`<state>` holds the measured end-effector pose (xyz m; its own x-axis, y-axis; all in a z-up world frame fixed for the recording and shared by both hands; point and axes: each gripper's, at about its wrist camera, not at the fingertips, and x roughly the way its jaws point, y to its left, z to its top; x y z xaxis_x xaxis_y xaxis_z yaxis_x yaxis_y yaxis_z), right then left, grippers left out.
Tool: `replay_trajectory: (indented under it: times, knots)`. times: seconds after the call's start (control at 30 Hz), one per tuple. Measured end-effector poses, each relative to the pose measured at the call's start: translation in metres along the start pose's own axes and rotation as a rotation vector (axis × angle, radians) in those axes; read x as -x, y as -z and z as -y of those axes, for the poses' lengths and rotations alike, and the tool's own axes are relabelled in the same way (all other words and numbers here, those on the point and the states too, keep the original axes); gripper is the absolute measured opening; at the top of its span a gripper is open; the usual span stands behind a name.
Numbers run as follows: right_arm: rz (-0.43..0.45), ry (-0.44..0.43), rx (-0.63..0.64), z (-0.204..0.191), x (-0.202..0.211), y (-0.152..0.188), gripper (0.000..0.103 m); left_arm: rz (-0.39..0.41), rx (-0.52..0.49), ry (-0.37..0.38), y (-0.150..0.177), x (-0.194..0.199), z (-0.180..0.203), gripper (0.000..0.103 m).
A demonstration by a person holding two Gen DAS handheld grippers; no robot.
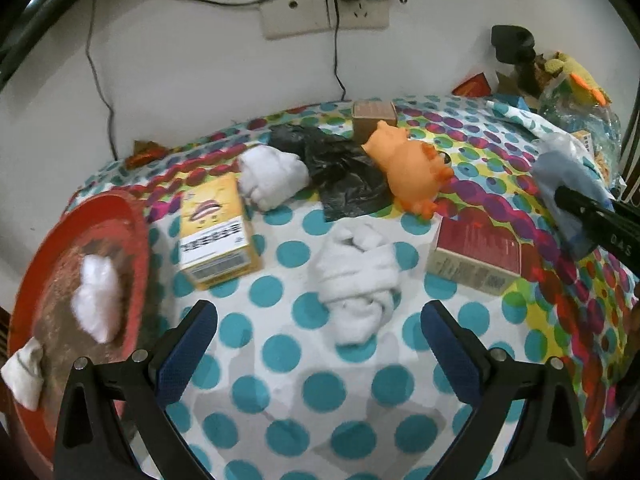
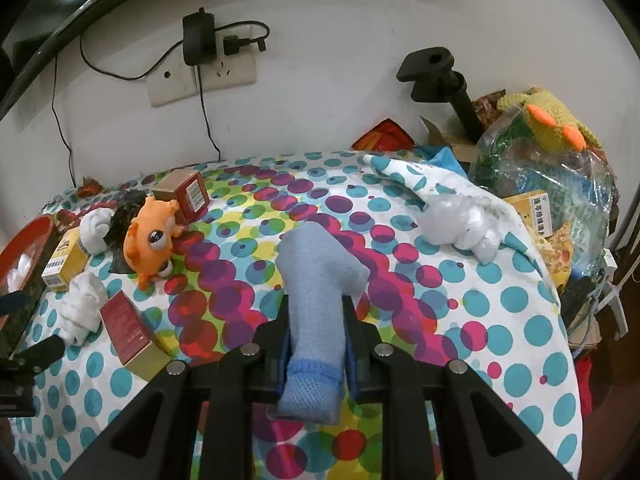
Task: Organize objects
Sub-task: 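Grasp the white rolled sock with the left gripper while the right gripper holds the blue sock, then carry the white rolled sock with the left gripper onto the red tray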
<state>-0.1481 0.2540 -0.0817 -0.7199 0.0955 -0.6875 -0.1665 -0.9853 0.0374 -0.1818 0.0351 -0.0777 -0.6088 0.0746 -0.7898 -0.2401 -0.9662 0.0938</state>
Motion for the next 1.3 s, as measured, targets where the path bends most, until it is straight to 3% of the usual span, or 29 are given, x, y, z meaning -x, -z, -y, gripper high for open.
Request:
replay_trajectory:
  times: [0.13,0.53,0.7,0.9,1.3]
  knots:
    - [-0.011,-0.018,0.002,-0.001,-0.003,0.0,0.021,-0.008,0.01,0.019,-0.007,-0.011,0.003,0.099]
    - [-0.034,-0.032,0.01,-0.002,-0.006,0.0,0.021,-0.033,0.024,0.034,-0.013,-0.035,0.006,0.069]
    - [-0.045,-0.03,0.003,-0.001,-0.009,0.001,0.021,-0.027,0.026,0.068,-0.014,-0.033,0.009,0.043]
    - [-0.05,-0.025,0.0,-0.001,-0.01,0.0,0.021,-0.025,0.008,0.05,-0.014,-0.029,0.015,0.037]
    - [-0.065,-0.013,-0.008,0.001,-0.012,-0.001,0.021,-0.024,0.045,0.043,-0.009,-0.009,0.001,0.036]
